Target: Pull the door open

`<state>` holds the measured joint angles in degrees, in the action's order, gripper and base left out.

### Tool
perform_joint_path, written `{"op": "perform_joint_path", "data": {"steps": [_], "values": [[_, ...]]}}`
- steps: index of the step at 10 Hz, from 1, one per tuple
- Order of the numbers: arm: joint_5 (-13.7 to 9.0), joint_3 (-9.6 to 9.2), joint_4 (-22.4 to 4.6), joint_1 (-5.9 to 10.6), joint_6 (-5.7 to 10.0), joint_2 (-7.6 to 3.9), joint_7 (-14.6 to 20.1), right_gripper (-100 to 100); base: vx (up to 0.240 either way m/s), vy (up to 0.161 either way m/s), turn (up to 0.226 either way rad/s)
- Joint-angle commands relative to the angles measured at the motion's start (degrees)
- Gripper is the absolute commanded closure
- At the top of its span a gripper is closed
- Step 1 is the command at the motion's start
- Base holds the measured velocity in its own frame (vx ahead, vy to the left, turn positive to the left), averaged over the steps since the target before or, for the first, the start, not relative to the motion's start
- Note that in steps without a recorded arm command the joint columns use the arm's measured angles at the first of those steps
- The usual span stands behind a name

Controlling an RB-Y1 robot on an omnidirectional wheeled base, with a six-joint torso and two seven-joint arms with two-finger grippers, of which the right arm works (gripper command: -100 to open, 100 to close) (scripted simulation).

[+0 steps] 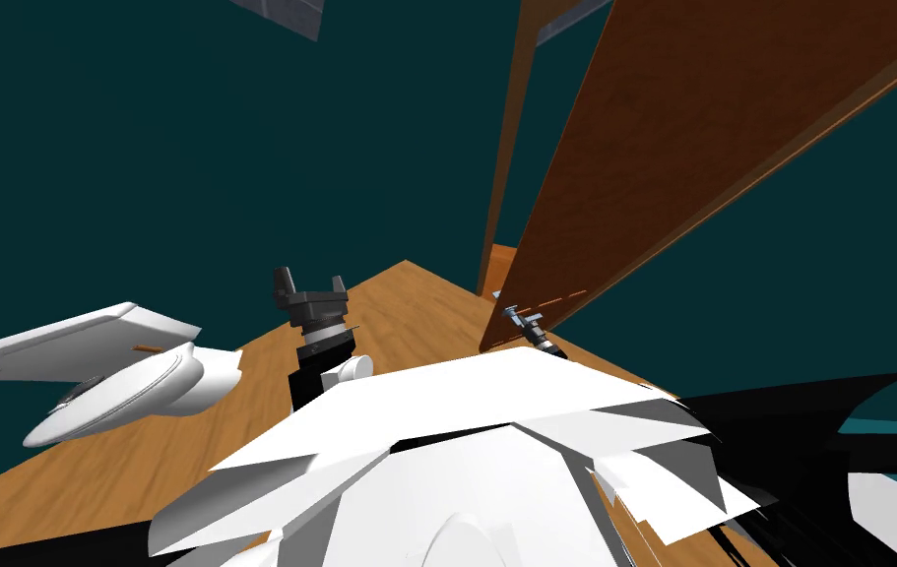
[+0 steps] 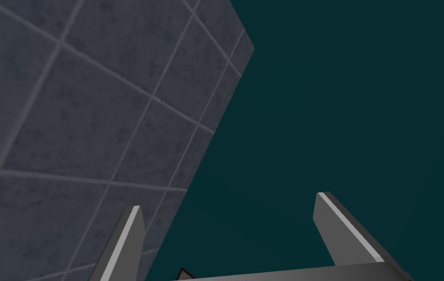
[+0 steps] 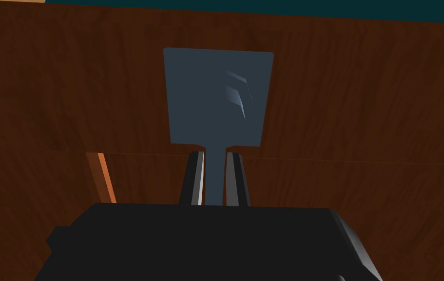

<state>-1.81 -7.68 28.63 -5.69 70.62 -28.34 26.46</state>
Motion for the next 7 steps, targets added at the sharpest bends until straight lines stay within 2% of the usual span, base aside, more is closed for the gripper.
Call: {"op": "perform_joint_path", "data": {"steps": [1, 4, 7], "values": [[0.17, -0.79, -2.03, 1.00, 1.17, 0.52, -0.11, 100, -0.135, -0.062, 0.049], [-0.52, -2.41, -1.07, 2.33, -0.57, 0.55, -0.49, 100, -0.166, -0.078, 0.092], [-0.86, -3.23, -0.59, 2.99, -1.45, 0.56, -0.69, 100, -0.141, -0.086, 0.054]]}}
